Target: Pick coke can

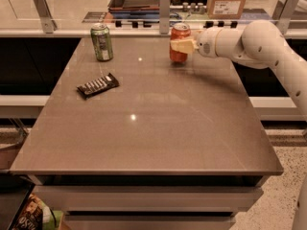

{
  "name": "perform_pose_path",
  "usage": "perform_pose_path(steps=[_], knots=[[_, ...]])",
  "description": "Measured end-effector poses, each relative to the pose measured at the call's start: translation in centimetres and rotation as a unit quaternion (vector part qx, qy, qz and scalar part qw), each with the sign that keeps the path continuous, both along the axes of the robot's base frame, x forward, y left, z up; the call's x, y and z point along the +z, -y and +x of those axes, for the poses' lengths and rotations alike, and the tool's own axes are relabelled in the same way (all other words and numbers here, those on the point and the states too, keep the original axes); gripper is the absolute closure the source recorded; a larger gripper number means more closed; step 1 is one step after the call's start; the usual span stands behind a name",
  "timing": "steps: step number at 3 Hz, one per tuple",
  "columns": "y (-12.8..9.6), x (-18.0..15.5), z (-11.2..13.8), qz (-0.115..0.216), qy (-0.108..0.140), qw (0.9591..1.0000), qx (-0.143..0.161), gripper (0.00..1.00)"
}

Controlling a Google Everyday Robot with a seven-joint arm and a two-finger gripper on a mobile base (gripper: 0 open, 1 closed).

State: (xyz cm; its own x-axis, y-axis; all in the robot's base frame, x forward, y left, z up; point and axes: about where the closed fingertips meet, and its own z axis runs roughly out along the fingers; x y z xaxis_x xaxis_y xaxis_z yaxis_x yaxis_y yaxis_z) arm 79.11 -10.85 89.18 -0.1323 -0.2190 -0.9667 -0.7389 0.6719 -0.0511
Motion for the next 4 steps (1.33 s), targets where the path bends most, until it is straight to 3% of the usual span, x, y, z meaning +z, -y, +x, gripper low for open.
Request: perform_pose_path(steps=[2,4], knots=[[0.5,4.6,-0.2,-0.022,0.033,0.9992,-0.003,1.00],[1.0,11.1,-0.6,-0.048,0.096,0.9942,-0.007,1.00]])
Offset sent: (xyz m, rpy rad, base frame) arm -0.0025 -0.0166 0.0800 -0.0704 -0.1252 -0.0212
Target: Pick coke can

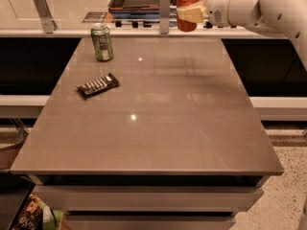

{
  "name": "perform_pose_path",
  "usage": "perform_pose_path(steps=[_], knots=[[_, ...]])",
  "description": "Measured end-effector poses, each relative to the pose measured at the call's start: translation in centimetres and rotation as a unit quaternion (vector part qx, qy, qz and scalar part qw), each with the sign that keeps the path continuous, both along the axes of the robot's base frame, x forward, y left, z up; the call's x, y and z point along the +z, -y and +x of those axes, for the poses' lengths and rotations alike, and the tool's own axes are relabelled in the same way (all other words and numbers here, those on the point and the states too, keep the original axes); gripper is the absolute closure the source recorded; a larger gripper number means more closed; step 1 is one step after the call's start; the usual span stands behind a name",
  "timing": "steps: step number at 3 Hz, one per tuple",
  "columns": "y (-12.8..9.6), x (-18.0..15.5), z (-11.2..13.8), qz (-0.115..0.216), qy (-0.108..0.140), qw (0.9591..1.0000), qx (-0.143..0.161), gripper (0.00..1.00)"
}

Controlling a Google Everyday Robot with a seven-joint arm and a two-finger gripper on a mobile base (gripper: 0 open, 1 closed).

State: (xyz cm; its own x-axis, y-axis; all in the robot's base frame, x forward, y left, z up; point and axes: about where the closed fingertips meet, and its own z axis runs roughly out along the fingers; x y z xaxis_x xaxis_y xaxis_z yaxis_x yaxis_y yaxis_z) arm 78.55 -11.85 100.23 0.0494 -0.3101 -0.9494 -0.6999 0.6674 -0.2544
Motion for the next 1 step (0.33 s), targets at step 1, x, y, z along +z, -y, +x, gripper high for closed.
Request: perform_pose_path(steps=[1], knots=[[-0.01,0.07,0.00,0.000,0.001,1.0000,0.000,1.00]])
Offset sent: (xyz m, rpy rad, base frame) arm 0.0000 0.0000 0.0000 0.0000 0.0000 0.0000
